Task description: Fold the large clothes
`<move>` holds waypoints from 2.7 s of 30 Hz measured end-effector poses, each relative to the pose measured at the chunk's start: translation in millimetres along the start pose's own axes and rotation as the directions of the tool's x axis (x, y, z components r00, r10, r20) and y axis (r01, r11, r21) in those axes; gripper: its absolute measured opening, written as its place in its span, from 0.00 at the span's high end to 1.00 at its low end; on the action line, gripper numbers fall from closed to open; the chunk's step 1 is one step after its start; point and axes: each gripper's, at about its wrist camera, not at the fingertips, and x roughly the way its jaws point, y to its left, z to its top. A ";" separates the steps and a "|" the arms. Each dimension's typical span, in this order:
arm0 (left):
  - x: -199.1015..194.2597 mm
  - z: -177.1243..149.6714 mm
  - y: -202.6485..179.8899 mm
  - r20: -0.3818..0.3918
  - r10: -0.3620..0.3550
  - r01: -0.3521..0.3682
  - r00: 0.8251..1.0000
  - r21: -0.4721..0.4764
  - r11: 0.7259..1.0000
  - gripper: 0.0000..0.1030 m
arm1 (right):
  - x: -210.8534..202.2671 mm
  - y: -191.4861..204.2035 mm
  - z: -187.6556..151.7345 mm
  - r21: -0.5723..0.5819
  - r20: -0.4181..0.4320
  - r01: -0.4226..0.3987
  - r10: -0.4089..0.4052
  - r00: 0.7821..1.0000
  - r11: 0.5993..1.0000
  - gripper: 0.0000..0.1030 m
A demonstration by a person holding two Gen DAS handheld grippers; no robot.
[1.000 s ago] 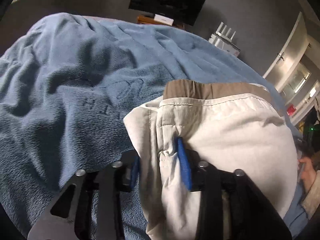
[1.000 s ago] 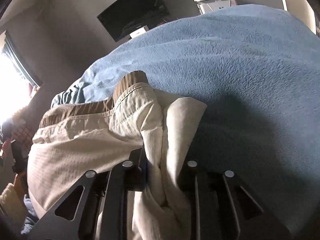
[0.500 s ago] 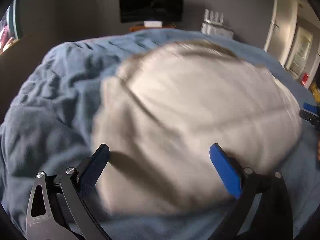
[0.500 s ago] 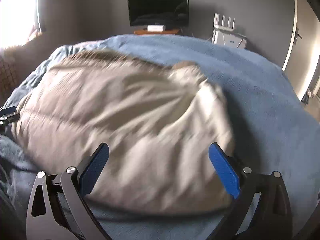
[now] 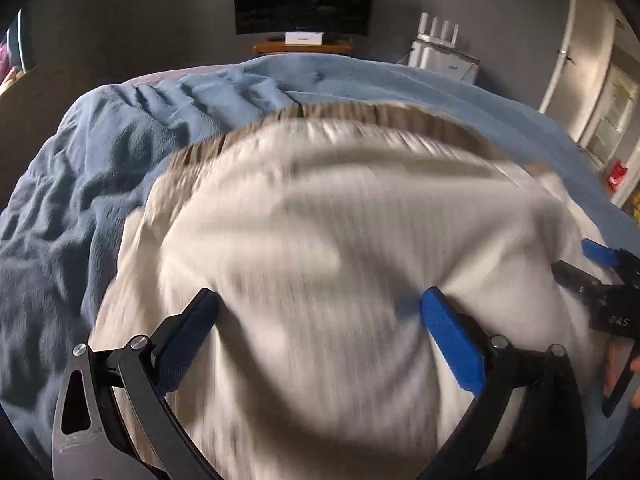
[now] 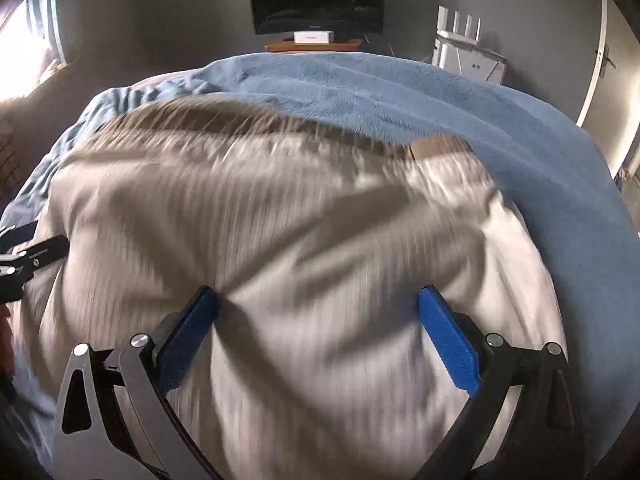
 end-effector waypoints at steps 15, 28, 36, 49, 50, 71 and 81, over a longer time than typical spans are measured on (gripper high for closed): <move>68.5 81.2 3.3 -0.075 0.119 -0.121 0.990 -0.012 0.993 0.05 | 85.9 8.7 89.5 0.050 -0.070 0.043 -0.039 0.997 0.998 0.07; 113.0 75.5 3.2 -0.224 0.140 -0.141 0.965 0.014 0.990 0.04 | 121.1 6.9 91.1 0.048 -0.154 0.043 -0.035 0.988 0.998 0.06; 69.7 70.9 13.0 -0.126 0.055 -0.061 0.990 -0.047 0.997 0.06 | 83.6 3.5 81.7 0.048 -0.072 0.023 -0.020 0.997 0.999 0.06; -57.4 -90.0 34.1 -0.063 0.013 -0.015 0.998 -0.030 0.999 0.05 | -49.0 -37.5 -84.2 0.009 0.029 0.020 -0.021 0.999 1.000 0.06; -63.2 -97.6 34.0 -0.073 0.042 -0.042 0.996 -0.010 0.999 0.05 | -52.5 -41.3 -92.5 0.011 0.014 0.030 -0.030 0.999 0.999 0.06; -211.8 -218.6 -30.3 0.061 0.100 -0.096 0.993 -0.074 0.993 0.06 | -203.1 36.0 -192.7 0.005 0.101 0.076 -0.076 0.992 0.997 0.06; -182.4 -252.1 -53.2 0.068 0.146 -0.144 0.987 -0.030 0.989 0.06 | -180.2 47.7 -230.5 0.008 0.097 0.135 -0.135 0.986 0.991 0.06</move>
